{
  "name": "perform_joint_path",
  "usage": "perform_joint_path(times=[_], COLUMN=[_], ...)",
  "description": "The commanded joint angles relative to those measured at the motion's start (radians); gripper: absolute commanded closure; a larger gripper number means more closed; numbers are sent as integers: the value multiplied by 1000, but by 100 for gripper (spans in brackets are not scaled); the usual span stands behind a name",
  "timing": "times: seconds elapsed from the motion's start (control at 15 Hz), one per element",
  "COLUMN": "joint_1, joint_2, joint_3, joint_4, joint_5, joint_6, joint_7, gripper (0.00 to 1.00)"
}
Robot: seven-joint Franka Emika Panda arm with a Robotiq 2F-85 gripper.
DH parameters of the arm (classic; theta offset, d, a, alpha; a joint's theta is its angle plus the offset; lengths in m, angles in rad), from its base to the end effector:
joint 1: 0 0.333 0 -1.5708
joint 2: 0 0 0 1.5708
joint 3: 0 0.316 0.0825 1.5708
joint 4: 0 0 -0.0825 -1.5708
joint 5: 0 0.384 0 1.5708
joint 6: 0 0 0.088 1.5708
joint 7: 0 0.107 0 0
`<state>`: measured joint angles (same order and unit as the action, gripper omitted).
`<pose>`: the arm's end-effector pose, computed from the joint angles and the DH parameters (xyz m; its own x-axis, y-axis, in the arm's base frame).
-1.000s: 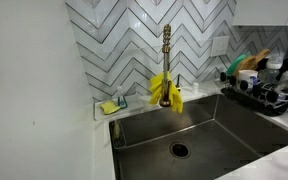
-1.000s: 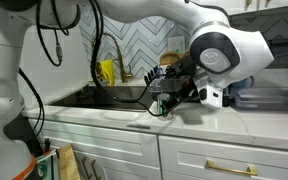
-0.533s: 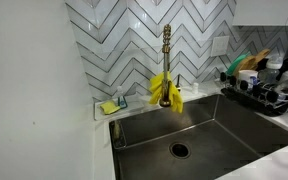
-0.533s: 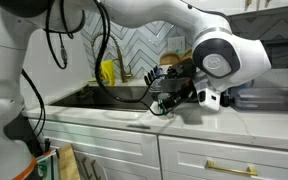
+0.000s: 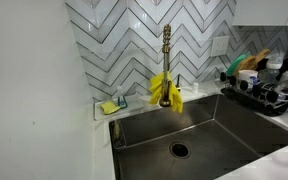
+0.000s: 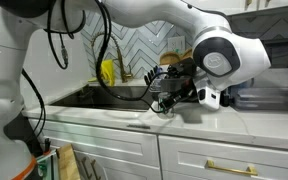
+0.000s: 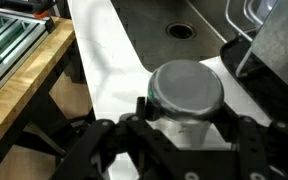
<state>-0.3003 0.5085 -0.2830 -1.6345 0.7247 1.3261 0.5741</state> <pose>0.5483 -0.2397 0.3182 0.1584 -0.5503 -0.8198 -0.9660 -0.2582 -0.0133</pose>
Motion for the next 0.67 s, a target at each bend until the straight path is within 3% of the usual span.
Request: perform_joint_path(times=[0.0, 0.6], joint_1=[52, 169], joint_2=[-67, -250], joint_3=[-10, 30], joint_4=[-44, -211], joint_5=[-77, -331], joint_6=[71, 361], joint_7=[34, 87], gripper=[58, 58])
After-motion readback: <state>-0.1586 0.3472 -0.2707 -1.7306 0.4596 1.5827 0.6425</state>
